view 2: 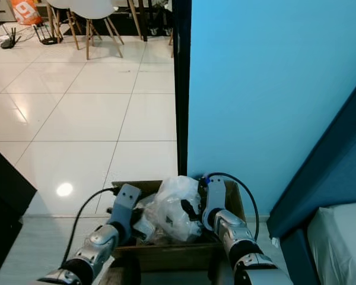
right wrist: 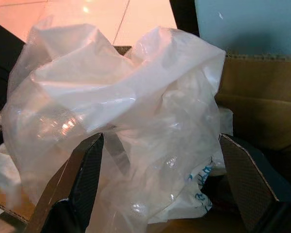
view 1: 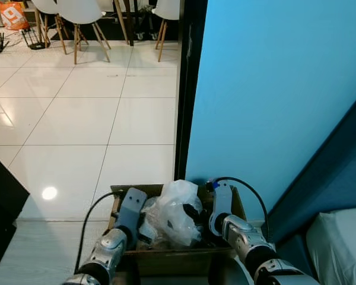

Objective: Clean up the room

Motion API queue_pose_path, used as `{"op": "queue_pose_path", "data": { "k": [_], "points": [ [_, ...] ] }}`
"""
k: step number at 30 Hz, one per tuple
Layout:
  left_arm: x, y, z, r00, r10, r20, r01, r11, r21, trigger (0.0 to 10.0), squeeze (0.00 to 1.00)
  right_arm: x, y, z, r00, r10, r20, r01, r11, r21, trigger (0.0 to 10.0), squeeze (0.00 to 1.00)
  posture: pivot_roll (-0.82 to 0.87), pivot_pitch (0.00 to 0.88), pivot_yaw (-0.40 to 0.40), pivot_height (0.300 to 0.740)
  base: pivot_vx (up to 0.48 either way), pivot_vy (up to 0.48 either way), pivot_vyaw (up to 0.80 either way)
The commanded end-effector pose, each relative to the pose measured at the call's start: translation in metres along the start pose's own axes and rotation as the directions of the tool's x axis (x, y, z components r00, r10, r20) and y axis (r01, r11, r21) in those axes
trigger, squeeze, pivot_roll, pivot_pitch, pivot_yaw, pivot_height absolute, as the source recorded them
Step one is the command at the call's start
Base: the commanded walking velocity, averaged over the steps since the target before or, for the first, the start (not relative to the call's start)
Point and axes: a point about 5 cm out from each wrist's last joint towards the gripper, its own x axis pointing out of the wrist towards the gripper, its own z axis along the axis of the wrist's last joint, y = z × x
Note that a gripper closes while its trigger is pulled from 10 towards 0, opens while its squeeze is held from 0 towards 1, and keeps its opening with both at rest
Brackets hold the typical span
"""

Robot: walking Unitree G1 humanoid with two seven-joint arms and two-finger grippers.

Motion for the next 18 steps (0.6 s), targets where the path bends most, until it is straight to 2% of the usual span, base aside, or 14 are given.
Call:
{"op": "queue_pose_path", "data": {
  "k": [1,2,3,4,6,8,9,11,14,15,16,18],
  "points": [
    [-0.005,0.005,-0.015,0.996,0.044,-0.08,-0.038,0.996,0.079,10.0,0.0,-0.001,0.003,-0.004,1.0,0.027,-0.012,-0.027,1.0,0.003,10.0,0.0,0.01,0.161,-0.04,0.601,0.0,0.0,0.0],
    [-0.008,0.008,-0.024,0.988,0.084,-0.13,-0.058,0.979,0.196,10.0,0.0,-0.004,0.0,-0.007,0.999,0.042,-0.017,-0.042,0.999,-0.003,10.0,0.0,-0.02,0.168,-0.048,0.601,0.0,0.0,0.0],
    [-0.008,0.008,-0.024,0.988,0.084,-0.13,-0.058,0.979,0.196,10.0,0.0,-0.004,0.0,-0.007,0.999,0.042,-0.017,-0.042,0.999,-0.003,10.0,0.0,-0.02,0.168,-0.048,0.601,0.0,0.0,0.0],
    [-0.009,0.009,-0.028,0.985,0.098,-0.143,-0.062,0.969,0.24,10.0,0.0,-0.007,-0.002,-0.008,0.999,0.042,-0.015,-0.042,0.999,-0.005,10.0,0.0,-0.03,0.172,-0.05,0.601,0.0,0.0,0.0],
    [-0.01,0.009,-0.03,0.983,0.107,-0.149,-0.064,0.962,0.265,10.0,0.0,-0.009,-0.004,-0.008,0.999,0.042,-0.014,-0.042,0.999,-0.006,10.0,0.0,-0.03,0.172,-0.05,0.601,0.0,0.0,0.0],
    [-0.012,0.01,-0.033,0.98,0.129,-0.15,-0.083,0.956,0.282,10.0,0.0,-0.011,-0.007,-0.008,0.999,0.041,-0.007,-0.041,0.999,-0.003,10.0,0.0,-0.08,0.18,-0.067,0.601,0.0,0.0,0.0],
    [-0.013,0.013,-0.034,0.976,0.168,-0.141,-0.123,0.952,0.282,10.0,0.0,-0.015,-0.01,-0.007,0.999,0.037,0.002,-0.037,0.999,-0.004,10.0,0.0,-0.11,0.183,-0.075,0.601,0.0,0.0,0.0],
    [-0.014,0.018,-0.033,0.966,0.229,-0.117,-0.193,0.947,0.258,10.0,0.0,-0.021,-0.015,-0.005,0.999,0.033,0.015,-0.033,0.999,-0.006,10.0,0.0,-0.14,0.187,-0.086,0.601,0.0,0.0,0.0],
    [-0.012,0.018,-0.028,0.963,0.254,-0.091,-0.226,0.943,0.243,10.0,0.0,-0.026,-0.017,-0.005,0.999,0.033,0.019,-0.032,0.999,-0.015,10.0,0.0,-0.16,0.189,-0.101,0.601,0.0,0.0,0.0],
    [-0.011,0.017,-0.024,0.961,0.267,-0.073,-0.246,0.945,0.217,10.0,0.19,-0.03,-0.018,-0.005,0.999,0.036,0.022,-0.035,0.999,-0.018,10.0,0.0,-0.18,0.189,-0.114,0.601,0.0,0.0,0.0],
    [-0.008,0.016,-0.018,0.961,0.272,-0.053,-0.259,0.948,0.183,10.0,1.0,-0.033,-0.02,-0.005,0.999,0.037,0.024,-0.036,0.999,-0.021,10.0,0.0,-0.18,0.187,-0.12,0.601,0.0,0.0,0.0],
    [-0.007,0.015,-0.014,0.961,0.274,-0.04,-0.265,0.951,0.16,10.0,1.0,-0.036,-0.02,-0.005,0.999,0.037,0.025,-0.037,0.999,-0.022,10.0,0.0,-0.18,0.187,-0.12,0.601,0.0,0.0,0.0]
  ]
}}
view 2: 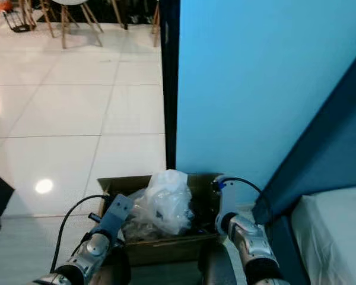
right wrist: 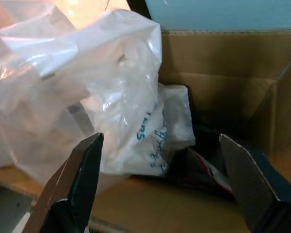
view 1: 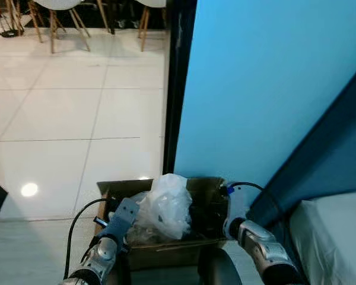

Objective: Clean up the room

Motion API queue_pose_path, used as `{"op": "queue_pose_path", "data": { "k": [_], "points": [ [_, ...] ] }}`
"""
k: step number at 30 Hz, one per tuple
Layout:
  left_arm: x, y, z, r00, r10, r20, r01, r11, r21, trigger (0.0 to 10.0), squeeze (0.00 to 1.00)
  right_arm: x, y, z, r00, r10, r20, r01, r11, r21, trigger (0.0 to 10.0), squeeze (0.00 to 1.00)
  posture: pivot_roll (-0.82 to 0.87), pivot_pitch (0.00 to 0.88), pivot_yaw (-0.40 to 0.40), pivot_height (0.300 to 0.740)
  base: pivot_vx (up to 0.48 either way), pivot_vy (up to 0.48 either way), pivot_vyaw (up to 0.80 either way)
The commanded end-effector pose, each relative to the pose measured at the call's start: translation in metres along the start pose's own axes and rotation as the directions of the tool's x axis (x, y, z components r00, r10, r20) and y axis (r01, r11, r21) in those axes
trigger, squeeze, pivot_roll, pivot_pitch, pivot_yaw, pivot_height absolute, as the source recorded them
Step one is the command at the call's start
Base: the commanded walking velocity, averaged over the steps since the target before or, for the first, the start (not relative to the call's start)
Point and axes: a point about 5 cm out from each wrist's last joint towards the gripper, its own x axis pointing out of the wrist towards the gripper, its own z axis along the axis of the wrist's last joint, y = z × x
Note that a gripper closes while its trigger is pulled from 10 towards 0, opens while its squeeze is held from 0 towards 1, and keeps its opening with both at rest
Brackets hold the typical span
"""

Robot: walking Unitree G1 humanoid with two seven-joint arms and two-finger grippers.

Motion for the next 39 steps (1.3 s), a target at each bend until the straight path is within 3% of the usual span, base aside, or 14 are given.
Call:
{"op": "queue_pose_path", "data": {
  "k": [1,7,10,17,23,24,26,27,28,33,34,37,38,39],
  "points": [
    [-0.001,-0.003,-0.002,1.0,0.005,-0.005,-0.005,0.999,-0.034,10.0,1.0,-0.003,-0.001,-0.003,1.0,0.004,-0.013,-0.004,1.0,0.008,10.0,0.0,-0.18,0.187,-0.12,0.601,0.0,0.0,0.0],
    [0.007,0.002,0.029,0.993,0.061,0.106,-0.055,0.997,-0.051,10.0,1.0,-0.005,0.001,-0.002,1.0,0.005,-0.015,-0.005,1.0,0.008,10.0,0.0,-0.16,0.172,-0.122,0.601,0.0,0.0,0.0],
    [0.009,0.008,0.037,0.987,0.061,0.147,-0.063,0.998,0.006,10.0,1.0,-0.004,0.002,0.001,1.0,0.004,-0.015,-0.003,1.0,0.014,10.0,0.0,-0.15,0.163,-0.111,0.601,0.0,0.0,0.0],
    [0.008,0.008,0.025,0.994,-0.016,0.104,-0.003,0.984,0.178,10.0,1.0,-0.004,0.001,-0.002,0.999,-0.012,-0.039,0.013,1.0,0.016,10.0,0.0,-0.12,0.146,-0.107,0.601,0.0,0.0,0.0],
    [0.005,0.013,0.011,0.998,-0.029,0.054,0.017,0.975,0.22,10.0,1.0,-0.004,-0.003,-0.003,0.999,-0.024,-0.048,0.025,0.999,0.027,10.0,0.0,-0.1,0.13,-0.115,0.601,0.0,0.0,0.0],
    [0.005,0.016,0.011,0.998,-0.021,0.059,0.007,0.975,0.223,10.0,0.0,-0.004,-0.004,-0.003,0.999,-0.028,-0.046,0.029,0.999,0.032,10.0,0.0,-0.1,0.126,-0.113,0.601,0.0,0.0,0.0],
    [0.005,0.016,0.011,0.998,-0.021,0.059,0.007,0.975,0.223,10.0,0.0,-0.004,-0.004,-0.003,0.999,-0.028,-0.046,0.029,0.999,0.032,10.0,0.0,-0.1,0.126,-0.113,0.601,0.0,0.0,0.0],
    [0.007,0.024,0.023,0.993,-0.022,0.114,0.021,1.0,0.009,10.0,0.0,-0.004,-0.007,0.002,1.0,-0.02,0.004,0.019,0.994,0.107,10.0,0.0,-0.08,0.108,-0.109,0.601,0.0,0.0,0.0],
    [0.008,0.027,0.027,0.989,-0.026,0.143,0.037,0.997,-0.074,10.0,0.0,-0.004,-0.008,0.003,1.0,-0.018,0.025,0.014,0.99,0.138,10.0,0.0,-0.08,0.106,-0.108,0.601,0.0,0.0,0.0],
    [0.008,0.028,0.03,0.987,-0.029,0.161,0.049,0.992,-0.12,10.0,0.0,-0.004,-0.009,0.004,0.999,-0.017,0.037,0.011,0.988,0.155,10.0,0.0,-0.08,0.106,-0.108,0.601,0.0,0.0,0.0],
    [0.007,0.033,0.029,0.985,-0.016,0.17,0.062,0.961,-0.27,10.0,0.0,-0.006,-0.016,-0.002,0.997,-0.05,0.054,0.038,0.975,0.217,10.0,0.0,-0.05,0.084,-0.096,0.606,0.0,0.0,0.0],
    [0.006,0.038,0.023,0.985,0.001,0.17,0.067,0.918,-0.391,10.0,0.0,-0.009,-0.023,-0.012,0.995,-0.095,0.042,0.082,0.965,0.25,10.0,0.0,-0.04,0.067,-0.084,0.611,0.0,0.0,0.0],
    [0.003,0.042,0.014,0.987,0.028,0.159,0.06,0.851,-0.522,10.0,0.0,-0.012,-0.028,-0.026,0.99,-0.142,0.02,0.131,0.948,0.29,10.0,0.0,-0.03,0.057,-0.078,0.616,0.0,0.0,0.0],
    [0.003,0.042,0.014,0.987,0.028,0.159,0.06,0.851,-0.522,10.0,0.0,-0.012,-0.028,-0.026,0.99,-0.142,0.02,0.131,0.948,0.29,10.0,0.0,-0.03,0.057,-0.078,0.616,0.0,0.0,0.0]
  ]
}}
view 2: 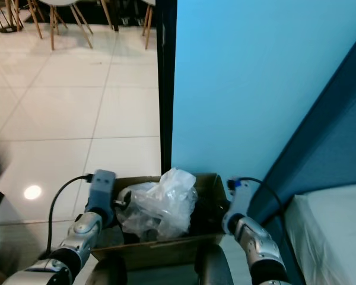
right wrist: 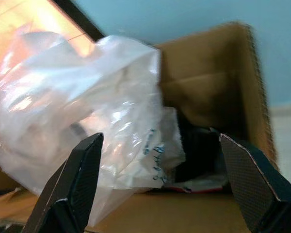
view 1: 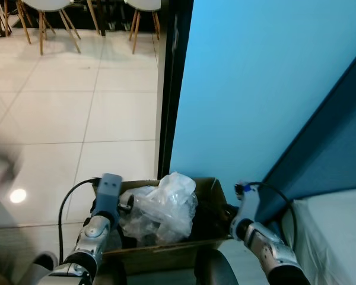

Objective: Clean up the room

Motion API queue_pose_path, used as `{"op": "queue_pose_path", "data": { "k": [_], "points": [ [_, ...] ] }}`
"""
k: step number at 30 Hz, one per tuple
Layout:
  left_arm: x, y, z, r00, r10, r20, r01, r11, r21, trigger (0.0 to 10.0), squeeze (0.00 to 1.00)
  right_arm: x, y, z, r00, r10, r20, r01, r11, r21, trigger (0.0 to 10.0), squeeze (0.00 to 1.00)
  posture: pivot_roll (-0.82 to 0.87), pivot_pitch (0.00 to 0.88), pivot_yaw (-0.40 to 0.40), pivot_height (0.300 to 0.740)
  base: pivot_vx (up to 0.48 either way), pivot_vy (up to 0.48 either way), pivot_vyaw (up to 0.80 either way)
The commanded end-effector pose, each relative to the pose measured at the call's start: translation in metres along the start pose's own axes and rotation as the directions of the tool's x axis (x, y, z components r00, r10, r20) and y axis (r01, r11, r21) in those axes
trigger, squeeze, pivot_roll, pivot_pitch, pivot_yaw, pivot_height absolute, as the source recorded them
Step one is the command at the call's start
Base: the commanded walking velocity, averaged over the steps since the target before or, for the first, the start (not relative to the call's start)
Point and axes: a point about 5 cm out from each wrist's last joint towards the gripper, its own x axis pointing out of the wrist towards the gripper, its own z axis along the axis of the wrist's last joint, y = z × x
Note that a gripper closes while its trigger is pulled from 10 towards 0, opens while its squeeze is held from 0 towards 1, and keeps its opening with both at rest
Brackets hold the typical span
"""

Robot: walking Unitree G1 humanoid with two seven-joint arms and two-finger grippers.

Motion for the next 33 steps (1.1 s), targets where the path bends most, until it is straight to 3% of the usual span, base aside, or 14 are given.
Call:
{"op": "queue_pose_path", "data": {
  "k": [1,2,5,6,8,12,13,16,17,24,27,33],
  "points": [
    [-0.008,0.008,-0.014,0.999,0.028,-0.03,-0.032,0.99,-0.14,10.0,0.0,-0.006,-0.011,-0.017,0.998,-0.063,-0.019,0.064,0.997,0.053,10.0,0.0,-0.03,0.057,-0.078,0.621,0.0,0.0,0.0],
    [-0.013,0.012,-0.022,0.998,0.045,-0.047,-0.054,0.979,-0.195,10.0,0.0,-0.01,-0.016,-0.027,0.994,-0.104,-0.043,0.106,0.992,0.064,10.0,0.0,-0.01,0.042,-0.075,0.626,0.0,0.0,0.0],
    [-0.023,0.018,-0.039,0.993,0.06,-0.104,-0.082,0.971,-0.224,10.0,0.0,-0.016,-0.024,-0.045,0.981,-0.172,-0.088,0.178,0.982,0.07,10.0,0.0,0.0,0.031,-0.072,0.636,0.0,0.0,0.0],
    [-0.023,0.018,-0.039,0.993,0.06,-0.104,-0.082,0.971,-0.224,10.0,0.0,-0.016,-0.024,-0.045,0.981,-0.172,-0.088,0.178,0.982,0.07,10.0,0.0,0.0,0.031,-0.072,0.636,0.0,0.0,0.0],
    [-0.039,0.028,-0.062,0.975,0.093,-0.2,-0.132,0.972,-0.194,10.0,0.0,-0.024,-0.031,-0.059,0.965,-0.227,-0.132,0.238,0.968,0.078,10.0,0.0,0.02,0.005,-0.066,0.646,0.0,0.0,0.0],
    [-0.047,0.034,-0.073,0.961,0.122,-0.246,-0.169,0.969,-0.18,10.0,0.0,-0.027,-0.034,-0.064,0.957,-0.247,-0.15,0.26,0.962,0.079,10.0,0.0,0.02,0.0,-0.064,0.651,0.0,0.0,0.0],
    [-0.058,0.042,-0.085,0.94,0.157,-0.302,-0.213,0.963,-0.163,10.0,0.0,-0.029,-0.037,-0.069,0.95,-0.264,-0.164,0.28,0.956,0.083,10.0,0.0,0.03,0.0,-0.062,0.656,0.0,0.0,0.0],
    [-0.066,0.048,-0.092,0.924,0.179,-0.338,-0.243,0.957,-0.157,10.0,0.0,-0.031,-0.038,-0.072,0.946,-0.274,-0.17,0.291,0.953,0.085,10.0,0.0,0.03,0.0,-0.061,0.661,0.0,0.0,0.0],
    [-0.081,0.054,-0.109,0.882,0.21,-0.422,-0.293,0.945,-0.142,10.0,0.0,-0.033,-0.039,-0.078,0.938,-0.293,-0.187,0.312,0.946,0.083,10.0,0.0,0.04,0.0,-0.054,0.671,0.0,0.0,0.0],
    [-0.097,0.045,-0.132,0.815,0.205,-0.542,-0.309,0.945,-0.108,10.0,0.0,-0.035,-0.038,-0.086,0.923,-0.321,-0.214,0.342,0.937,0.069,10.0,0.0,0.04,0.0,-0.048,0.701,0.0,0.0,0.0],
    [-0.103,0.036,-0.142,0.781,0.183,-0.597,-0.284,0.956,-0.078,10.0,0.0,-0.037,-0.039,-0.092,0.908,-0.342,-0.242,0.357,0.934,0.022,10.0,0.0,0.04,0.0,-0.046,0.716,0.0,0.0,0.0],
    [-0.109,0.029,-0.149,0.75,0.164,-0.641,-0.249,0.968,-0.043,10.0,0.0,-0.042,-0.04,-0.101,0.885,-0.369,-0.283,0.37,0.928,-0.053,10.0,0.0,0.04,0.0,-0.044,0.736,0.0,0.0,0.0]
  ]
}}
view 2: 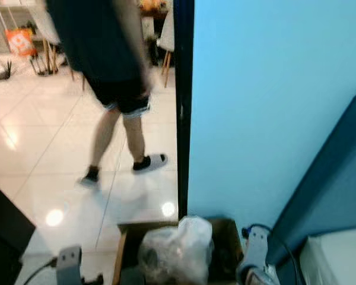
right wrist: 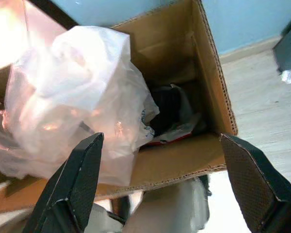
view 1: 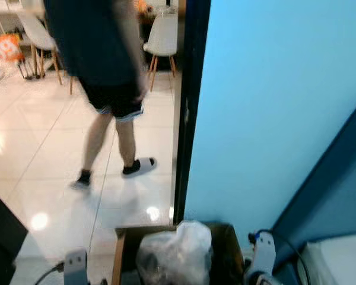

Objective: Clean up the room

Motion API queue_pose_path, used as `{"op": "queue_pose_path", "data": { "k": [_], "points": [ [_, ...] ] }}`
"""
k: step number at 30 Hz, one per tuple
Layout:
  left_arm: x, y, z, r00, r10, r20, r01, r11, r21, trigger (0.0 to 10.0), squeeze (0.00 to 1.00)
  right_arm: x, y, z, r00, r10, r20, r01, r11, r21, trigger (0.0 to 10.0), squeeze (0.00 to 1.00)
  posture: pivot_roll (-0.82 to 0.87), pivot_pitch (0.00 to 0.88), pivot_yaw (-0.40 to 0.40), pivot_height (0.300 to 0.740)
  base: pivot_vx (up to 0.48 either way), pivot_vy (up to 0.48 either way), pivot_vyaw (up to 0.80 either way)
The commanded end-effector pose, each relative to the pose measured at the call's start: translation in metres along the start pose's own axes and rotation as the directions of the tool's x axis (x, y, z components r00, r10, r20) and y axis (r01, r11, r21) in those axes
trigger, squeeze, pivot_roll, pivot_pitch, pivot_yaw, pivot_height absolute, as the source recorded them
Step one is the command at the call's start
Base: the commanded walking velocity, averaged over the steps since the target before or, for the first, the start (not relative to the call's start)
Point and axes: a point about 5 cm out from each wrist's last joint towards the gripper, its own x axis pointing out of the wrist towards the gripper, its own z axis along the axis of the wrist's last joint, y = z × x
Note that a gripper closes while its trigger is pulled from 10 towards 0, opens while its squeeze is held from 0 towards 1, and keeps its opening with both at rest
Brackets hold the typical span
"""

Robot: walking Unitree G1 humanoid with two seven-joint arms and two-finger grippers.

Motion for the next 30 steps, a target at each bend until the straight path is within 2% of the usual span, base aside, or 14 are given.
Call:
{"op": "queue_pose_path", "data": {
  "k": [1,8,17,30],
  "points": [
    [0.0,-0.001,-0.004,1.0,0.004,-0.021,-0.003,1.0,0.015,10.0,0.0,-0.001,-0.001,-0.007,1.0,-0.014,-0.021,0.014,1.0,-0.017,10.0,0.0,0.04,0.0,-0.044,0.736,0.0,0.0,0.0],
    [0.001,-0.007,-0.003,0.999,-0.024,-0.048,0.027,0.997,0.069,10.0,0.0,-0.005,-0.004,-0.033,0.986,-0.107,-0.131,0.089,0.986,-0.139,10.0,0.0,0.04,0.0,-0.045,0.74,-0.078,0.0,0.0],
    [0.001,-0.013,-0.004,0.997,-0.04,-0.061,0.046,0.993,0.111,10.0,0.0,-0.004,-0.002,-0.032,0.981,-0.116,-0.153,0.084,0.977,-0.197,10.0,0.0,0.04,0.0,-0.048,0.74,-0.366,0.0,0.0],
    [0.001,-0.018,-0.008,0.996,-0.052,-0.078,0.063,0.989,0.135,10.0,0.0,-0.005,-0.006,-0.033,0.976,-0.142,-0.162,0.104,0.97,-0.219,10.0,0.0,0.03,0.0,-0.052,0.74,-0.38,0.0,0.0]
  ]
}}
